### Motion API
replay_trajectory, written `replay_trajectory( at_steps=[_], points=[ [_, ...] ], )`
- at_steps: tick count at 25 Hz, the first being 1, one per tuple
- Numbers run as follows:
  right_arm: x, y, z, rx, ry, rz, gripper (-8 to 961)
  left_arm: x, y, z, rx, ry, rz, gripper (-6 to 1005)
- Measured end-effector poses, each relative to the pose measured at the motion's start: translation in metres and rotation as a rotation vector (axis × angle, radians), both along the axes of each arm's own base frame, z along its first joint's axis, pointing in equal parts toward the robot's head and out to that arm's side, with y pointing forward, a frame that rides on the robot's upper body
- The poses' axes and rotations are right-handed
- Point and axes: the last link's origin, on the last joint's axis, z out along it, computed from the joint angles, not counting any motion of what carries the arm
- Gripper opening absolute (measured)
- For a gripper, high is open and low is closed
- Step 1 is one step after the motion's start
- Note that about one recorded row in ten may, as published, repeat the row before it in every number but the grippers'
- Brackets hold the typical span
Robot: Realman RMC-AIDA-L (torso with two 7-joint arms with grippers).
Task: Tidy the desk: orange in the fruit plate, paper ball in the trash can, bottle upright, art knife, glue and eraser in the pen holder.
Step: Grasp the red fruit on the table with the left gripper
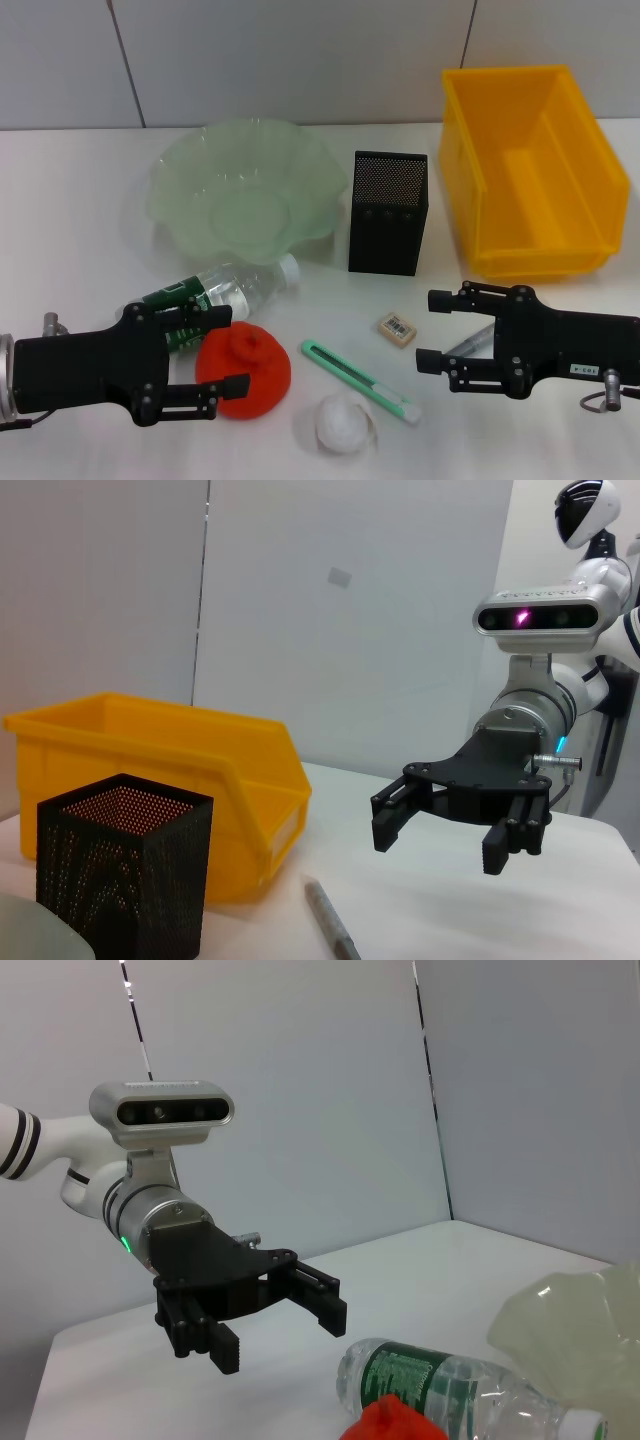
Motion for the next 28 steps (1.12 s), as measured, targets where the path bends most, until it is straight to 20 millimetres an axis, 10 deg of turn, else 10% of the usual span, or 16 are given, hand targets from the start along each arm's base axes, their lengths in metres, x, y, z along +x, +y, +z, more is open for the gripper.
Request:
replay_trajectory(
  at_steps=[28],
  points=[
    [-0.002,0.000,-0.002,-0.004,0.007,-0.001,762,0.001,0.020,0.004,0.026,0.119,-0.007,813]
  ],
)
